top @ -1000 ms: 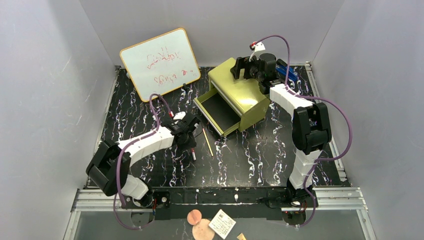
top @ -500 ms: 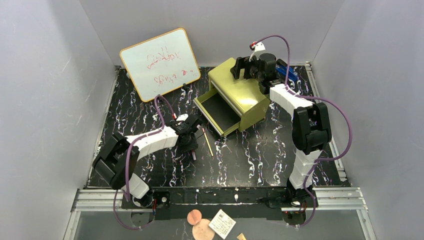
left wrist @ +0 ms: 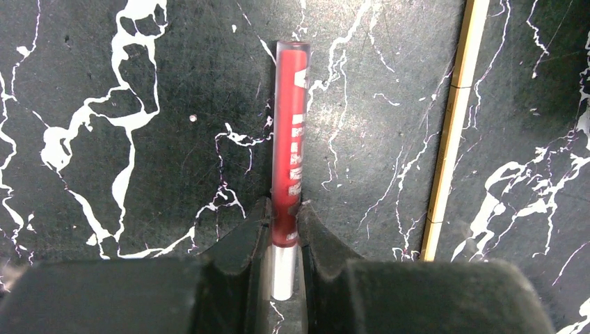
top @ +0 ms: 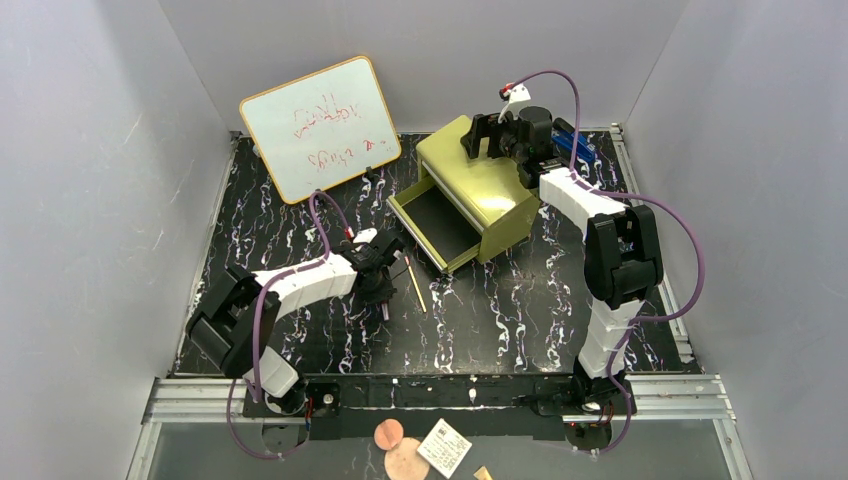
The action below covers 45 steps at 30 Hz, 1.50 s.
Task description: Organize the makeup
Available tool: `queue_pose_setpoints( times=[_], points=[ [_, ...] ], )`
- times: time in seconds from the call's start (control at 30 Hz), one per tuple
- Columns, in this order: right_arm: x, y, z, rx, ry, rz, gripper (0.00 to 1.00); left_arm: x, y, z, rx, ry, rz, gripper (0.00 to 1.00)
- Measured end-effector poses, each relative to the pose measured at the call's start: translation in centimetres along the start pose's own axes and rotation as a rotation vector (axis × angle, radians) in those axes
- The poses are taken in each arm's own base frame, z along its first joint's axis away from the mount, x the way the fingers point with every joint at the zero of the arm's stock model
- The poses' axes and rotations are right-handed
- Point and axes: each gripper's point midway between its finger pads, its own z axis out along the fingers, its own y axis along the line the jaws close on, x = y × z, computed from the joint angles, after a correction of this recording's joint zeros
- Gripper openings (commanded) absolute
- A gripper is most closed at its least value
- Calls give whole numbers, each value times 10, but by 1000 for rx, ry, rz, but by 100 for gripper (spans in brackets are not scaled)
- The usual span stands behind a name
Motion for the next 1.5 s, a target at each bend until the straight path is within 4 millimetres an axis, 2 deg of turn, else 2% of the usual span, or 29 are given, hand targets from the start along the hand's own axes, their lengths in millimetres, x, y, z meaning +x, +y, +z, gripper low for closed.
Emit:
queue_pose_setpoints(
  times=[0.23, 0.33, 0.43, 0.67, 0.87, 0.97, 1.1, 1.33, 1.4, 1.5],
  points=[
    [0, 0, 0, 0, 0, 0, 99, -1, 3, -2, -14, 0, 15, 0],
    [0, 0, 0, 0, 0, 0, 99, -8, 2, -9, -31, -12, 30, 0],
    [0, 0, 0, 1, 0, 0, 99, -27, -10, -23, -14, -51, 29, 0],
    [0, 0, 0, 0, 0, 0, 99, -82, -52, -69, 119, -185, -29, 0],
    [0, 0, 0, 0, 0, 0, 99, -118, -80, -84, 246, -227, -139, 0],
    [0, 0, 0, 0, 0, 0, 99, -134, -95, -79, 318, -226, -214, 0],
    [0, 0, 0, 0, -1, 0, 99, -151, -118, -58, 385, -214, -301, 0],
    [0, 0, 0, 0, -1, 0, 99, -177, -179, -32, 504, -178, -369, 0],
    [0, 0, 0, 0, -1, 0, 99, -181, -190, -27, 523, -173, -385, 0],
    [0, 0, 0, 0, -1, -1, 99, -179, -194, -20, 524, -158, -409, 0]
  ],
)
